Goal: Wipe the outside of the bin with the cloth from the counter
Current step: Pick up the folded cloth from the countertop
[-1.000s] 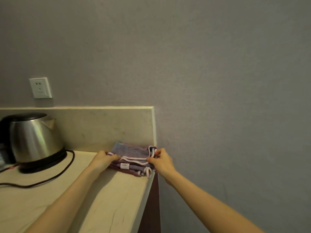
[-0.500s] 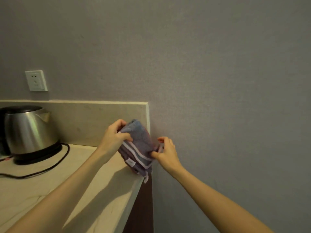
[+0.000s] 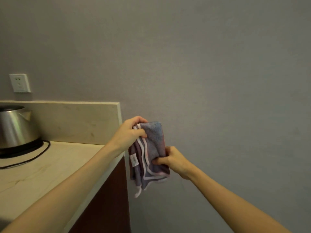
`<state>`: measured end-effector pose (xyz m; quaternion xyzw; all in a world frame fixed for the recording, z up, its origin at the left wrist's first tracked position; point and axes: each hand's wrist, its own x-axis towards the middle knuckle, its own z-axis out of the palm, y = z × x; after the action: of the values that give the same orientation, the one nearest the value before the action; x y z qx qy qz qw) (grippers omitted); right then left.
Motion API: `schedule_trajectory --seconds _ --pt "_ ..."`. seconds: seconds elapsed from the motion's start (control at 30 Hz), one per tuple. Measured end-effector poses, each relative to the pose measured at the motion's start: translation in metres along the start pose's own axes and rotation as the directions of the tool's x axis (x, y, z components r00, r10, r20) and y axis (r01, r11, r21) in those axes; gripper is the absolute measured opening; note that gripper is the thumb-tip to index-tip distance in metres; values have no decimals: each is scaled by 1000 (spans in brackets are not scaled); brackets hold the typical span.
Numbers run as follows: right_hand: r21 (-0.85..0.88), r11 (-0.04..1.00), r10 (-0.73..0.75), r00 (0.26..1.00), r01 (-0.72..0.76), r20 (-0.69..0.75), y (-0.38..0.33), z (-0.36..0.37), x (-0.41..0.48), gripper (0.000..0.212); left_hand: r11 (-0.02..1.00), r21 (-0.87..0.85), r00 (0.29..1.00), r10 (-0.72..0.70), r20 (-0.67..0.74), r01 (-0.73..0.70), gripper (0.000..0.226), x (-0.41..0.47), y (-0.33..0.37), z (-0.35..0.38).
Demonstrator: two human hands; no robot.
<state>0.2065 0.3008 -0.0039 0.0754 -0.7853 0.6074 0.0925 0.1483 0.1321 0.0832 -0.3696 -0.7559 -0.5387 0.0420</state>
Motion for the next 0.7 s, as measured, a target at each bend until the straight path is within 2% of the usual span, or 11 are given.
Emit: schedule_trajectory --seconds 0.13,0.23,0.3,0.47,0.6,0.7 --pt "-45 999 -1 997 -2 -71 1 -27 -46 18 994 -84 996 -71 -54 66 22 -15 17 34" --pt "27 1000 -5 996 7 -91 0 -47 -85 12 985 -137 990 -113 -85 101 23 -32 34 61" --pt "77 997 9 996 -2 -86 -2 -56 -111 16 981 -154 988 -132 -79 119 22 -48 45 78" --pt "129 991 38 995 -27 -87 -4 -66 -166 24 977 -165 987 -146 -73 132 22 -89 73 111" --pt "146 988 59 993 -44 -100 -4 -64 -196 7 979 -143 984 -158 -80 145 26 -116 91 129" --pt "72 997 31 994 -24 -102 -15 -61 -210 20 983 -97 984 -165 -71 158 22 -132 100 139"
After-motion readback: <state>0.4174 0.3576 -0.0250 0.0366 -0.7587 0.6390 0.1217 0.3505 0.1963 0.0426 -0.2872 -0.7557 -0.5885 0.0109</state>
